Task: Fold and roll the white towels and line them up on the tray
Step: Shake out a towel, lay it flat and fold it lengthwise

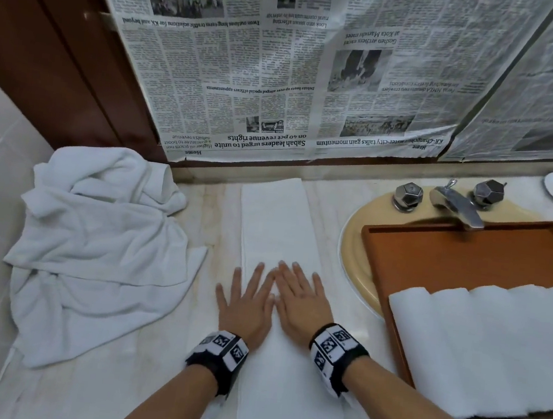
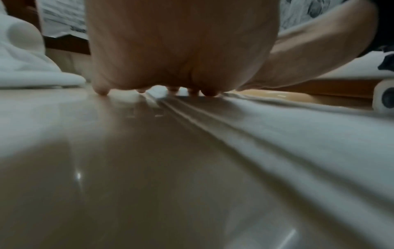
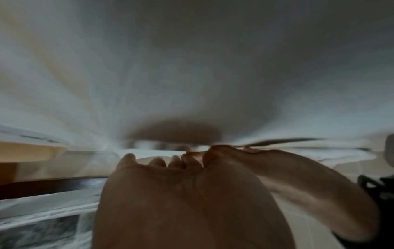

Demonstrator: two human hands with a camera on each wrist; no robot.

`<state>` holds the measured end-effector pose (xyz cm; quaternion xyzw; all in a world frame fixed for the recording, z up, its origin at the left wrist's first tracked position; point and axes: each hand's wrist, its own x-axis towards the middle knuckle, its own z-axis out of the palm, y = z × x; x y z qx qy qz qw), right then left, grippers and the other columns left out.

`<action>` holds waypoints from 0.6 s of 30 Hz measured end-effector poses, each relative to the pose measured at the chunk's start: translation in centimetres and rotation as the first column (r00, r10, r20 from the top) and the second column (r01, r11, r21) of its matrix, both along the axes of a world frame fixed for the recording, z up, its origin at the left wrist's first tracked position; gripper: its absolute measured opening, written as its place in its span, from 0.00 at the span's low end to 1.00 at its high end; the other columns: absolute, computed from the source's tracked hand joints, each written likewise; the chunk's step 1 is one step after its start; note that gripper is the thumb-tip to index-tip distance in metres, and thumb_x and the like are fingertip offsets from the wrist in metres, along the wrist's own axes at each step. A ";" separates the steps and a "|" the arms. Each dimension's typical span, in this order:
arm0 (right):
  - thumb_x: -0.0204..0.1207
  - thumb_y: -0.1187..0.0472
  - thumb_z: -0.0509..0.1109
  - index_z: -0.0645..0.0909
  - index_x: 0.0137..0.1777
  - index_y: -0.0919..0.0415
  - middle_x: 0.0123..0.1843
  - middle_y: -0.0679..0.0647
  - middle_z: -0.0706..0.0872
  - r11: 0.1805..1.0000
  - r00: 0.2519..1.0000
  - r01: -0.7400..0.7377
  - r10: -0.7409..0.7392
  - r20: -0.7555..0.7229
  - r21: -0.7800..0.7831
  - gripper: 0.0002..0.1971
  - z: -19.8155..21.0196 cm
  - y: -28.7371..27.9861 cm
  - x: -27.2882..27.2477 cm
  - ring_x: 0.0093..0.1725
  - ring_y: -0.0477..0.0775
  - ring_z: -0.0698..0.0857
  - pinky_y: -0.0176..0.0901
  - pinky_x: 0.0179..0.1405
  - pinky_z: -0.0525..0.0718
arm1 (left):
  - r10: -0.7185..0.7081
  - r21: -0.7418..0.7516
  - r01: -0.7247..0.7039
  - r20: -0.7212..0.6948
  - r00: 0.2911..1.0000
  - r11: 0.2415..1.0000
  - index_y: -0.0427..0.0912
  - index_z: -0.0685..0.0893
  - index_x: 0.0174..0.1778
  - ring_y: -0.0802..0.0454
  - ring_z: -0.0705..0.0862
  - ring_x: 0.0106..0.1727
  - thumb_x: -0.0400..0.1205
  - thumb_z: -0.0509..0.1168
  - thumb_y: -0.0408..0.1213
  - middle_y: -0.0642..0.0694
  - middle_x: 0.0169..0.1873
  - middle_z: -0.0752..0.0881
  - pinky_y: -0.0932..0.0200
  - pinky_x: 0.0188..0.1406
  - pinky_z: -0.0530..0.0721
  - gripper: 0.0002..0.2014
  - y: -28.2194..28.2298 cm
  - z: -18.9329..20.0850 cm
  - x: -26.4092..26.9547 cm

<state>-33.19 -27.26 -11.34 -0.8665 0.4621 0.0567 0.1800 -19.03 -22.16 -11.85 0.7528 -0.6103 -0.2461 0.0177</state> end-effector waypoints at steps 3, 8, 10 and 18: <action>0.71 0.39 0.19 0.34 0.87 0.51 0.83 0.40 0.28 0.999 0.997 0.008 -0.005 -0.074 0.032 0.41 -0.8 -1.5 -1.1 0.86 0.48 0.34 0.58 0.82 0.34 | 0.010 0.025 -0.011 0.020 1.000 1.000 0.71 0.34 0.83 0.47 0.31 0.86 0.90 0.36 0.56 0.69 0.82 0.31 0.29 0.81 0.33 0.26 -0.9 -0.4 0.2; 0.82 0.42 0.28 0.34 0.87 0.55 0.87 0.46 0.31 0.981 0.980 0.185 -0.180 -0.089 0.059 0.34 -0.4 -3.1 -3.0 0.86 0.49 0.35 0.57 0.84 0.37 | 0.139 0.055 -0.141 0.048 0.989 0.988 0.72 0.33 0.82 0.47 0.31 0.86 0.89 0.36 0.56 0.68 0.82 0.30 0.29 0.81 0.34 0.26 -1.0 -0.1 2.5; 0.77 0.42 0.24 0.37 0.87 0.55 0.87 0.46 0.34 0.988 0.988 0.155 -0.154 -0.027 0.024 0.39 0.0 -3.7 -2.3 0.86 0.48 0.36 0.55 0.83 0.35 | 0.153 0.003 -0.154 0.040 0.987 0.988 0.70 0.34 0.83 0.46 0.32 0.86 0.90 0.37 0.55 0.67 0.83 0.30 0.30 0.81 0.34 0.27 -2.3 0.2 2.7; 0.88 0.45 0.36 0.35 0.87 0.52 0.87 0.44 0.34 0.997 0.995 0.052 -0.047 -0.087 0.055 0.30 -0.4 -9.3 0.9 0.86 0.48 0.36 0.58 0.84 0.38 | 0.067 0.000 -0.067 0.017 0.998 0.998 0.70 0.36 0.84 0.48 0.32 0.86 0.89 0.35 0.57 0.69 0.83 0.33 0.30 0.81 0.33 0.26 -8.2 -0.6 2.1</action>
